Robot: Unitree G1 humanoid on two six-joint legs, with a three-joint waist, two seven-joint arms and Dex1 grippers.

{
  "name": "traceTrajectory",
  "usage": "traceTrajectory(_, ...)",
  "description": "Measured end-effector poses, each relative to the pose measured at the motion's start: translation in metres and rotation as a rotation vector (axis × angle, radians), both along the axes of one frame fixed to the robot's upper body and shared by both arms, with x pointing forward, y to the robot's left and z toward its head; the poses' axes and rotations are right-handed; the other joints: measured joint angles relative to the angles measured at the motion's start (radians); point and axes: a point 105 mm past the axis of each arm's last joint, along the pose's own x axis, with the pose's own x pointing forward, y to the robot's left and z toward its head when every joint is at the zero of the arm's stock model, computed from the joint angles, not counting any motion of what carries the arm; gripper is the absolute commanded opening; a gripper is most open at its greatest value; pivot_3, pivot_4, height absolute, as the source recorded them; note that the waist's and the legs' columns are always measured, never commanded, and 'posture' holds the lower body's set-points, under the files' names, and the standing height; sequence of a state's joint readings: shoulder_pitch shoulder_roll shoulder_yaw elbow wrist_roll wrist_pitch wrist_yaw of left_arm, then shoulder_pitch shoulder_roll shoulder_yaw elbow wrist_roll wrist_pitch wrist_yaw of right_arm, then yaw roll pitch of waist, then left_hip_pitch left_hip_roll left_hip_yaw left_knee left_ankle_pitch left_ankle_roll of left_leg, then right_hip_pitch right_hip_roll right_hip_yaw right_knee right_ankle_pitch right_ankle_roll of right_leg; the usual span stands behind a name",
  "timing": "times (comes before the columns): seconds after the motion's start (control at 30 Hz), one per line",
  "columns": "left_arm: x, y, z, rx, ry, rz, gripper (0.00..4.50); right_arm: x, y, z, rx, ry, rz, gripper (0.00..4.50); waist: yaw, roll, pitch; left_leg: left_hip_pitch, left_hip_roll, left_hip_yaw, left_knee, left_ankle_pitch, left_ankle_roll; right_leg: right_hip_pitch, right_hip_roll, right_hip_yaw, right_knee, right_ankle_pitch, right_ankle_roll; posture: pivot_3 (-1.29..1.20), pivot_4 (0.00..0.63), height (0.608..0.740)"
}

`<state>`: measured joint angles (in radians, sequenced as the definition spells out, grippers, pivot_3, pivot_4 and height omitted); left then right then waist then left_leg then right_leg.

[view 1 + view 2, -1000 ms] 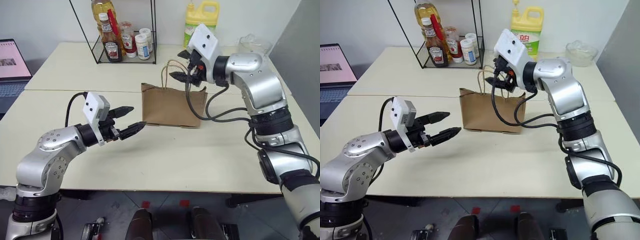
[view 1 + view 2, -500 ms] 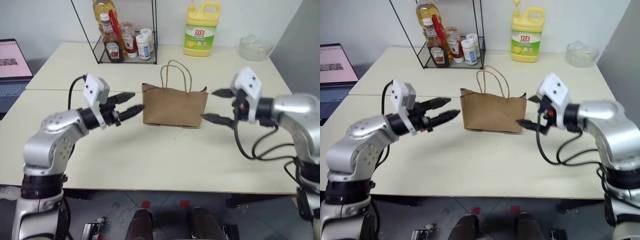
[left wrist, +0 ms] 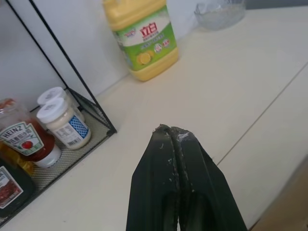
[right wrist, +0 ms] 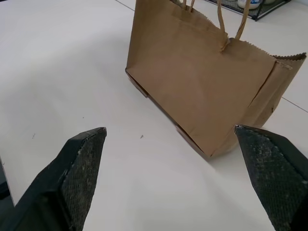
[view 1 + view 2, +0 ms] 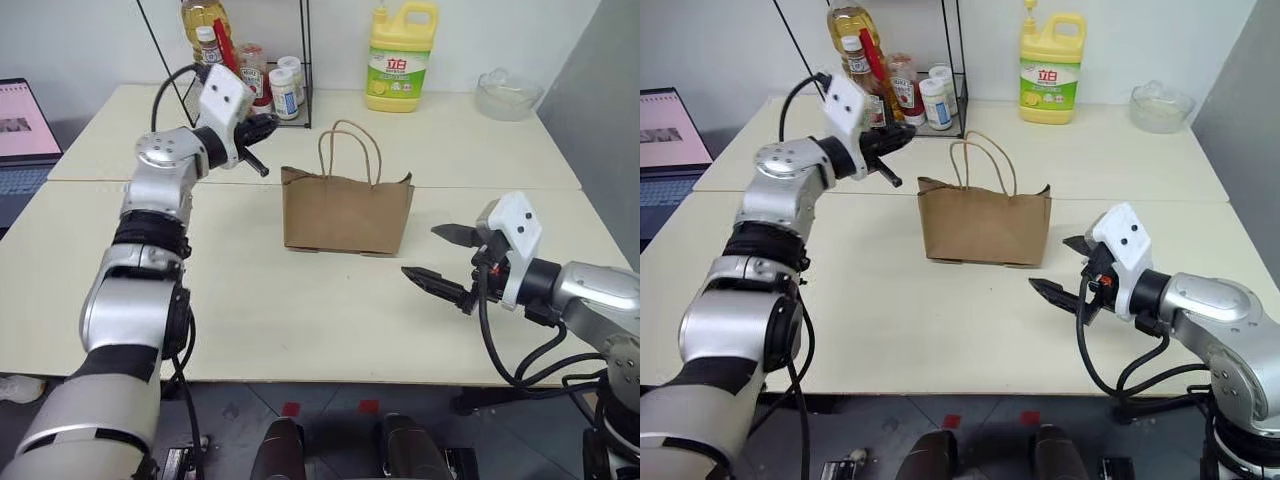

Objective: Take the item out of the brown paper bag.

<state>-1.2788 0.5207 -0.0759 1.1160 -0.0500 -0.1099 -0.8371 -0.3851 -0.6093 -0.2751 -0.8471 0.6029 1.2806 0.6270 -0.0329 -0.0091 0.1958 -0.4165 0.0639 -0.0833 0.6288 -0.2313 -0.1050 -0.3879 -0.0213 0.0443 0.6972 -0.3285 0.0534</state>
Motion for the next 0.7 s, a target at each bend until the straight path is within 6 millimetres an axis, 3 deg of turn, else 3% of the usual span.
traceTrajectory(0.3,-0.027,-0.023,-0.019,0.115,0.196,-0.350,0.02,-0.012,-0.008,-0.001,-0.013,0.034,0.016,4.50,-0.002,0.000,0.000,0.000,0.000,0.000,0.000,0.001,-0.001,0.000,0.000,0.000,0.001,0.000,0.000,0.00,0.150,0.740)
traceTrajectory(0.7,-0.069,0.006,-0.063,0.402,0.428,-0.575,0.02,-0.028,-0.005,-0.008,-0.043,0.112,0.113,4.50,-0.008,0.000,0.000,0.001,0.001,0.000,0.000,0.000,0.001,0.001,0.000,0.000,0.001,0.000,0.000,0.00,0.150,0.740)
